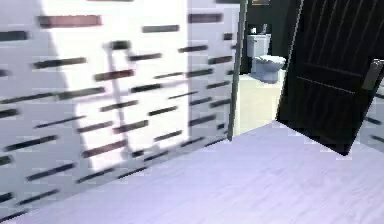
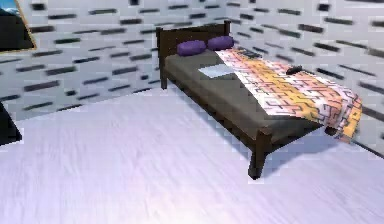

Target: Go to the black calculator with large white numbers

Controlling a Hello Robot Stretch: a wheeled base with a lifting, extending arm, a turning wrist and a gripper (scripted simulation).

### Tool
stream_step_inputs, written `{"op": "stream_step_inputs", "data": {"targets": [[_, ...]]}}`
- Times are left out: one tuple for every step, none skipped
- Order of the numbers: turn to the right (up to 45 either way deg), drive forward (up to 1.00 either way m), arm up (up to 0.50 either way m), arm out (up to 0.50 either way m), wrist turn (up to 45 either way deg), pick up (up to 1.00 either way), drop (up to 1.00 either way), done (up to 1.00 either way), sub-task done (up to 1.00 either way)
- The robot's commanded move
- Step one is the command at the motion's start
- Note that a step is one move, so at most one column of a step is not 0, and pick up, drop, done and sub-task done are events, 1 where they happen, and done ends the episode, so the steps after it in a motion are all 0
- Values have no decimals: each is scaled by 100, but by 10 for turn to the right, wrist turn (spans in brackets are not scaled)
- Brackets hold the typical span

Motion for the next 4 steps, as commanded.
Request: {"op": "stream_step_inputs", "data": {"targets": [[330, 0, 0, 0, 0, 0, 0, 0, 0], [0, 30, 0, 0, 0, 0, 0, 0, 0], [-120, 0, 0, 0, 0, 0, 0, 0, 0], [0, 100, 0, 0, 0, 0, 0, 0, 0]]}}
